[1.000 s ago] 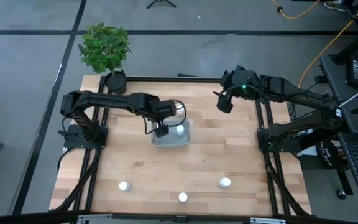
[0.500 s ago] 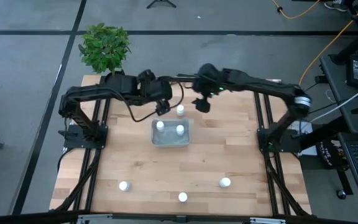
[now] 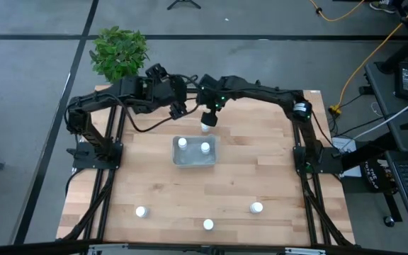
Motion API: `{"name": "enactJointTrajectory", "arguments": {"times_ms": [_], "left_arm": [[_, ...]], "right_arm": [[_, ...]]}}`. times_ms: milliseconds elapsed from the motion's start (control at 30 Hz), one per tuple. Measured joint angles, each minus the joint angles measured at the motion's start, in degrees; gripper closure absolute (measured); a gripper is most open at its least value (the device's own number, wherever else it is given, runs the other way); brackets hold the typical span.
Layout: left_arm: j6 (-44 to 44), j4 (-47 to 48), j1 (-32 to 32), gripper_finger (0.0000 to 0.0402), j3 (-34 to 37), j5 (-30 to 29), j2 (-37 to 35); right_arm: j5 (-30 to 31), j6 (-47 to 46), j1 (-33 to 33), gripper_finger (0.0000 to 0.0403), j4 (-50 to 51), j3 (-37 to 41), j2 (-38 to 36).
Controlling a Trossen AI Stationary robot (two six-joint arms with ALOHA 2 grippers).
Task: Pick and place pill bottles into a basket
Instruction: Put the white pill bottle into the gray basket
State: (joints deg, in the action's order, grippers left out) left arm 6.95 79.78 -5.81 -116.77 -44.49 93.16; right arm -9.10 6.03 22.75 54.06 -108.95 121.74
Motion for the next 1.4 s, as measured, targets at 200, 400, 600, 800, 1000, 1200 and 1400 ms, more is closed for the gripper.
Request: {"name": "enactJointTrajectory", "arguments": {"times_ms": [200,400,600,800,1000,1200,1400], "left_arm": [[-1.73,1.13,-1.44,0.0011,-0.94,-0.9,0.01],[-1.78,1.3,-2.92,0.0011,-0.94,1.08,0.01],[-1.78,1.28,-2.97,0.0011,-0.94,1.84,0.01],[-1.78,1.28,-2.86,0.0011,-0.94,2.6,0.01],[-1.73,1.21,-2.88,0.0011,-0.94,2.6,0.01],[-0.74,1.02,-2.87,0.0011,-0.94,2.58,0.01],[0.28,1.04,-2.81,0.0011,-0.94,2.56,0.01]], "right_arm": [[0.13,-0.06,-2.01,0.0095,0.66,0.0,2.33],[3.48,-0.3,-3.96,0.0095,0.28,0.0,2.44],[4.18,-1.16,-3.8,0.0096,-0.81,1.94,2.4],[4.52,-1.01,-2.61,0.0096,-3.24,5.38,2.4],[4.44,0.21,-2.61,0.0095,-7.94,8.76,2.4],[3.02,0.16,-2.82,0.0095,-11.49,10.01,2.4],[2.99,0.21,-2.78,0.013,-14.03,10.01,2.4]]}}
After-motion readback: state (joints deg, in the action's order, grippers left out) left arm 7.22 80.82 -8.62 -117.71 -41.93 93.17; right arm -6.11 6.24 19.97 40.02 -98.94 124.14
